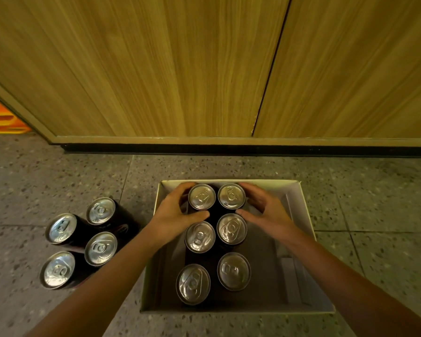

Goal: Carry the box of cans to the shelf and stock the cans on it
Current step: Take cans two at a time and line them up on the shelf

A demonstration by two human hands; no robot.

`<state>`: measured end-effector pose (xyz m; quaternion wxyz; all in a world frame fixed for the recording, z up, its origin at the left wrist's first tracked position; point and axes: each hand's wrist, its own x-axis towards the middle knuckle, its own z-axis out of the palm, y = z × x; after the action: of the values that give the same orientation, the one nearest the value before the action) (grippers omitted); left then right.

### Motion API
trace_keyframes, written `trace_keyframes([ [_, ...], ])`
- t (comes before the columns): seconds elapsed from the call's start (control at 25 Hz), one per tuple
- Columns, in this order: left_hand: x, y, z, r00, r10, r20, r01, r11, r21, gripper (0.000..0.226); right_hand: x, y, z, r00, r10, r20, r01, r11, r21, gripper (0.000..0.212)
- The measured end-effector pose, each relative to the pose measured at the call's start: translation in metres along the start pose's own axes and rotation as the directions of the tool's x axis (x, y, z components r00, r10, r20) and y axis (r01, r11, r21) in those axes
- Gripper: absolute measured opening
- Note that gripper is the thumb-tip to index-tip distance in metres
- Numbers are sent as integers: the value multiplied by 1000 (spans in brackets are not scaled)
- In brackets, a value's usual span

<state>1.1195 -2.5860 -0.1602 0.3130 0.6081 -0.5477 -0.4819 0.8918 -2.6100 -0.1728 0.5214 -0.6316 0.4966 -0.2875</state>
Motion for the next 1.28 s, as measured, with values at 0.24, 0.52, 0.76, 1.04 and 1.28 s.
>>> trace_keyframes([
  [0.24,7,-5,11,999,24,-27,-22,997,72,71,11,1,6,998,-58,21,60,989,-138,68],
  [0.52,9,-7,12,997,58,-44,-55,996,73,70,14,3,9,996,-86,35,90,984,-151,73],
  [0.76,8,-4,12,995,75,-68,-67,992,111,67,11,2,13,998,-57,41,61,992,-114,71],
  [1.04,1,11,9,987,74,-140,-63,995,79,60,11,-14,9,997,-68,24,71,989,-133,62],
  [1.28,-7,79,-16,980,158,-120,-148,985,90,63,4,-79,-16,993,-101,-63,94,991,-99,65],
])
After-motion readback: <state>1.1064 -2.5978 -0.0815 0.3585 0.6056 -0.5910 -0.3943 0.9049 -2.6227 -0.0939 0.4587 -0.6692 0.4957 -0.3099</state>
